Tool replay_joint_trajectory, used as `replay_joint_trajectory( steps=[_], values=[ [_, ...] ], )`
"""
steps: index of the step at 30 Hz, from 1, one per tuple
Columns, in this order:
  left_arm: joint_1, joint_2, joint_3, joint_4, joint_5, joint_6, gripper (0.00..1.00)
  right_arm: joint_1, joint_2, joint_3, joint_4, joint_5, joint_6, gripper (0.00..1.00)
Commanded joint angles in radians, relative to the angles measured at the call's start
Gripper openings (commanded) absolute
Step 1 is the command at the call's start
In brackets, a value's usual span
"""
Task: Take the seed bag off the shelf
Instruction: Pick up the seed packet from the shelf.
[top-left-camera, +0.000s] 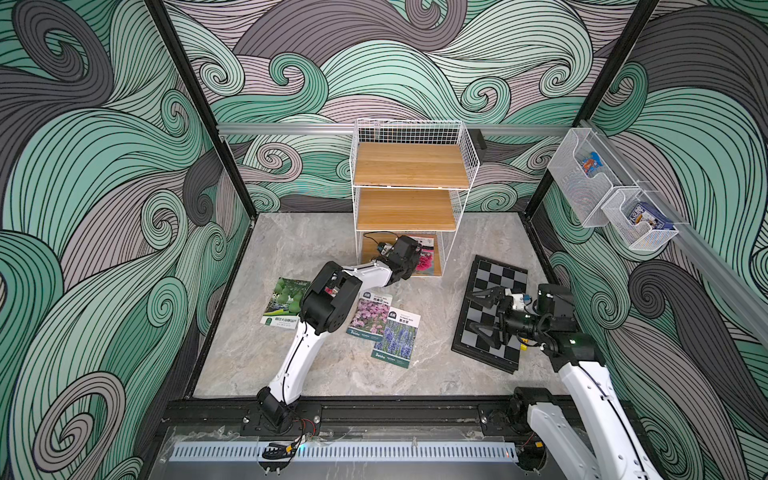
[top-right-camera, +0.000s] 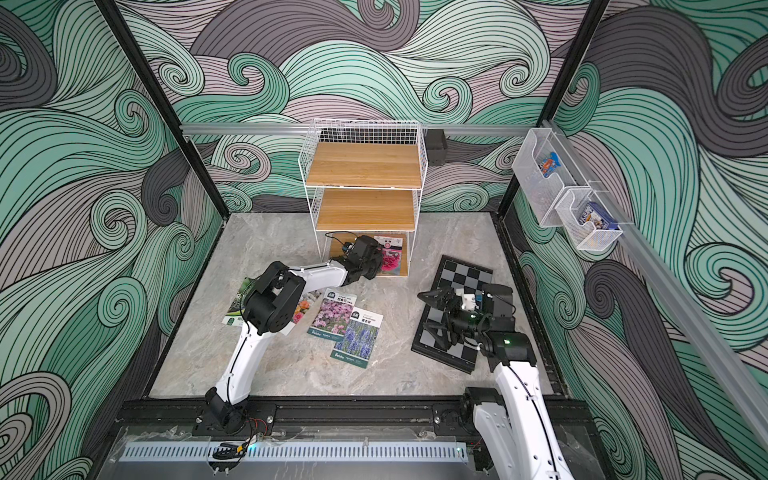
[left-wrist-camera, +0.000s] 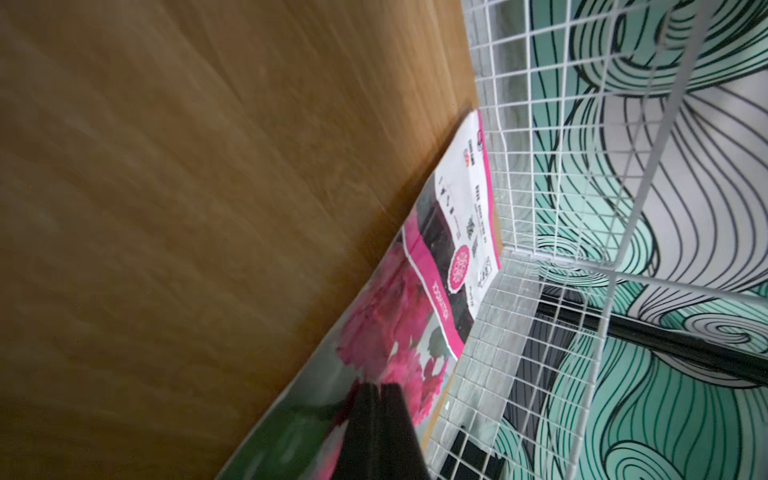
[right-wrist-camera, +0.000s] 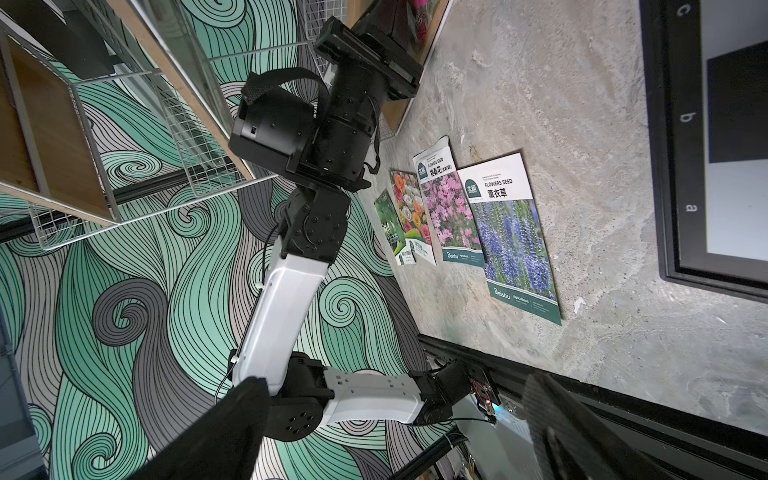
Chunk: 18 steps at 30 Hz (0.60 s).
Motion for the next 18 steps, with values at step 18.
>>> replay_joint_trajectory(
  steps=[18],
  values=[
    [-0.022, -0.113, -0.053, -0.18, 0.016, 0.08, 0.33, -0.004, -0.021, -0.012, -0.004, -0.021, 0.015, 0.99]
  ],
)
